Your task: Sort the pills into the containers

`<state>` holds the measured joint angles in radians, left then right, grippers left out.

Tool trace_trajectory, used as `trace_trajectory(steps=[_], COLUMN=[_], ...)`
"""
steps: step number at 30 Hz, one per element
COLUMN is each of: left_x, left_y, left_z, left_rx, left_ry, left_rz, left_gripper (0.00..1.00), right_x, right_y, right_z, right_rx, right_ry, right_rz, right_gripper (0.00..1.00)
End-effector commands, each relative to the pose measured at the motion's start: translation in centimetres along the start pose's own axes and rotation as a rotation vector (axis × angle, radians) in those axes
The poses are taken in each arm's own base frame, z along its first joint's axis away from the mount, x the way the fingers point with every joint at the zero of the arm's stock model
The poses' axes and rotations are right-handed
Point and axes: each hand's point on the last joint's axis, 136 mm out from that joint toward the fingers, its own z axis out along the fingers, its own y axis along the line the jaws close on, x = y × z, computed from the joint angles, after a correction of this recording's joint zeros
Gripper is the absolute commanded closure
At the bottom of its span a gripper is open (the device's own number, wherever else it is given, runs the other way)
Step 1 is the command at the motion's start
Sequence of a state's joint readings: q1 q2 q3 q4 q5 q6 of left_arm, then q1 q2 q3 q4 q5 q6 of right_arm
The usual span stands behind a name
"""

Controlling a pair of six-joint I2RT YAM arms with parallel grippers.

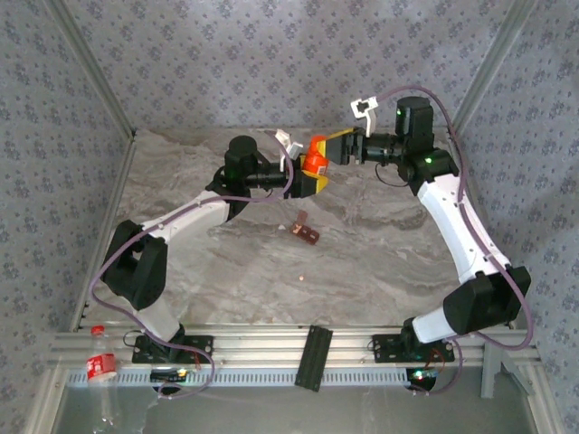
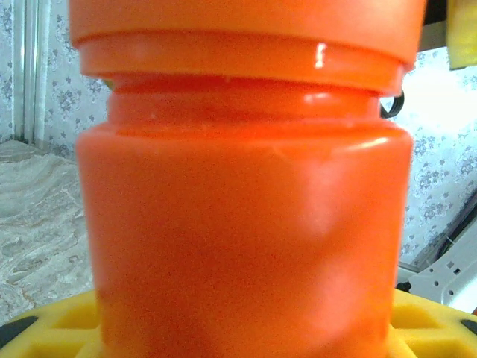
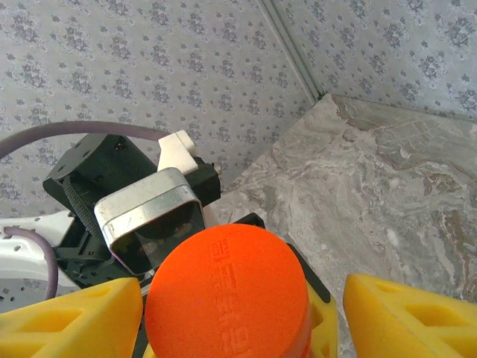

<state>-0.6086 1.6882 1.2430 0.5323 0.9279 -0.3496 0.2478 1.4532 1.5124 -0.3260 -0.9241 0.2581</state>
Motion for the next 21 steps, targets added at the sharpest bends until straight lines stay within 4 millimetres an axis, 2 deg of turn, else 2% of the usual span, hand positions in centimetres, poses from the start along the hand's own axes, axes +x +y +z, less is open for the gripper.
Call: trace_trajectory(steps=[1, 5, 11, 21], left_x=[-3.2, -3.2, -3.5, -4.0], left_y=[-1.9, -1.9, -1.1, 0.8], left_z=[-0.5, -0.5, -0.7, -0.7], left_rx=[0.034, 0.027, -0.032, -0.250], left_ry=[-0.050, -0.053, -0.077, -0.133], left_rz=[0.079, 0.080, 0.089, 0.170], left_gripper=[1.00, 1.00, 1.00, 1.00], right_x=[-0.1, 0.1, 0.7, 3.8], right_y=[0.8, 0.7, -0.4, -3.9], right_z=[0.2, 0.4, 0.7, 3.4], right_rx=[-0.031, -0.025, 0.040, 0.282], right_ry=[0.012, 0.019, 0.018, 0.013], right_rz=[-0.019, -0.013, 0.013, 0.102], right_gripper=[0.34, 0.46, 0.53, 0.54])
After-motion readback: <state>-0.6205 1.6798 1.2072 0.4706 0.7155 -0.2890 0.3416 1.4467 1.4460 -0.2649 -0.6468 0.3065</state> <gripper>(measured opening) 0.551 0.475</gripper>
